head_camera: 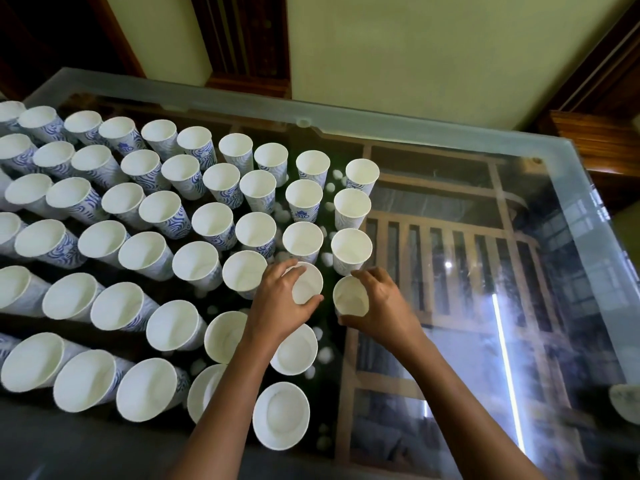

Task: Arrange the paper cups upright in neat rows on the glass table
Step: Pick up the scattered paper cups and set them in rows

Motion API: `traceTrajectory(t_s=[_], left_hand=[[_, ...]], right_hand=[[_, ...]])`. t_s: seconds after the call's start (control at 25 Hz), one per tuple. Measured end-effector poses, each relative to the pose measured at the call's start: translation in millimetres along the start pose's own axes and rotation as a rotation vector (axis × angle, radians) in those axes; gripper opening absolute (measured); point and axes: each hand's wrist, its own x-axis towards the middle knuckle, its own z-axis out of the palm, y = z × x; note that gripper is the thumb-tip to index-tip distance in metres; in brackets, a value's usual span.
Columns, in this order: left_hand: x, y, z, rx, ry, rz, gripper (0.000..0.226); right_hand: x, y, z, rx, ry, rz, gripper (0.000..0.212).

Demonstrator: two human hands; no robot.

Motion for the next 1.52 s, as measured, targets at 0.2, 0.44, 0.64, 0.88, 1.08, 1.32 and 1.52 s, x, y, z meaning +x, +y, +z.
traceTrajectory(t_s=[0.2, 0.44, 0.64, 0.88, 1.08, 1.32, 1.52], left_hand=[[-2, -3, -1, 0.002, -0.011, -0.011, 0.051], [-11, 1, -5, 0.053, -0.029, 0.028, 0.047], [-24, 46, 11, 0.016, -0.001, 0.141, 0.039], [-57, 163, 94, -0.062, -0.24, 0.364, 0.036], [-90, 274, 174, -0.082, -0.468, 0.597, 0.039], [-103, 361, 259, 0.031, -0.596, 0.727, 0.066], [-93, 383, 292, 0.199, -0.616, 0.657, 0.086]], right_hand=[[3, -5, 6, 0.039, 0.062, -0.002, 0.083], [-13, -2, 0, 0.051, 0.074, -0.019, 0.087], [-55, 29, -27, 0.048, 0.104, 0.012, 0.067], [-165, 121, -87, 0.095, 0.236, 0.267, 0.058], [-266, 197, -128, 0.027, 0.425, 0.479, 0.056], [-319, 264, -136, 0.019, 0.412, 0.683, 0.083], [-320, 292, -132, 0.056, 0.318, 0.655, 0.095]])
